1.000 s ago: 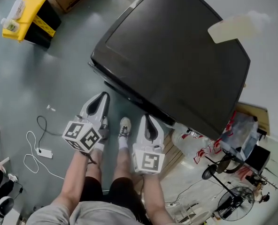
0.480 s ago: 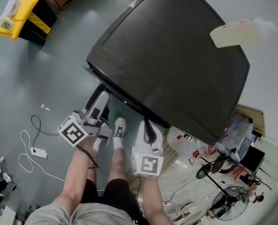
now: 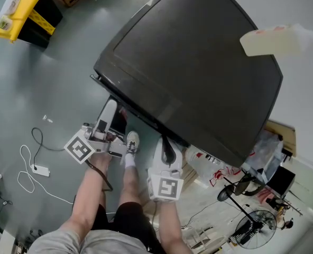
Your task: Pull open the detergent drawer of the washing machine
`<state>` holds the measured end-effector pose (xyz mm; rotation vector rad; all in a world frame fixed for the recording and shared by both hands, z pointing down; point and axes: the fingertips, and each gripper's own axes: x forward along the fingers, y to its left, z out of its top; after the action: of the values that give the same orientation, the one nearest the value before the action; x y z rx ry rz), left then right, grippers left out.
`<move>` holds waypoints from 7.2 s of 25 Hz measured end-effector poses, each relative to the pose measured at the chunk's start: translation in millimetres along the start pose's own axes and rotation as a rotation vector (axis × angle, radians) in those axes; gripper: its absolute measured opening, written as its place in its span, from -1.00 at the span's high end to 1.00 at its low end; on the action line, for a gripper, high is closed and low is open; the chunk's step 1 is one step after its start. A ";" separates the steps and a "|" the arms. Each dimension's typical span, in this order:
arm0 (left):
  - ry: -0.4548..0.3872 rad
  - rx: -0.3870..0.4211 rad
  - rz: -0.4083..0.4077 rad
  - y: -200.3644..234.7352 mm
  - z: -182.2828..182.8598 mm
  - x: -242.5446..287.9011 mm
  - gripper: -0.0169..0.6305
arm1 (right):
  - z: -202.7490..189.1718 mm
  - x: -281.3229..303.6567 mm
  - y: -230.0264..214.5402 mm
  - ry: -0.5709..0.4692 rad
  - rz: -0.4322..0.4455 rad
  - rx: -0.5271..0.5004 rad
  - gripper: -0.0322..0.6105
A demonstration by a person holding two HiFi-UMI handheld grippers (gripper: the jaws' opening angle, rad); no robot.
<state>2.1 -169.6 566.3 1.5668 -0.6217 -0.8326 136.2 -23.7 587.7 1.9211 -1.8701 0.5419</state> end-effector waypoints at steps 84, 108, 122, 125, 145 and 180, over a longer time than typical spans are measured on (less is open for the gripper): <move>-0.354 -0.101 -0.100 -28.7 12.6 -182.3 -0.10 | -16.0 -56.1 21.1 -0.033 0.098 -0.057 0.89; -0.252 0.054 0.097 -35.1 24.6 -223.0 -0.06 | 7.0 -60.5 44.3 -0.072 0.110 -0.045 0.89; -0.002 0.624 0.217 -145.8 60.2 -172.3 0.03 | 116.4 -85.1 63.8 -0.204 0.126 -0.058 0.89; 0.054 0.739 0.221 -175.5 59.0 -155.3 0.11 | 147.8 -98.1 65.3 -0.240 0.128 -0.051 0.89; 0.233 1.397 0.074 -333.1 24.2 -87.7 0.54 | 267.2 -199.5 57.7 -0.503 -0.013 -0.056 0.89; 0.332 1.532 0.021 -327.3 -20.0 -73.8 0.91 | 245.9 -224.5 45.8 -0.518 -0.103 -0.052 0.89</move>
<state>-46.8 -47.0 257.2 2.9419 -1.1145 0.1166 83.3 32.4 260.5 2.2600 -2.0330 -0.0497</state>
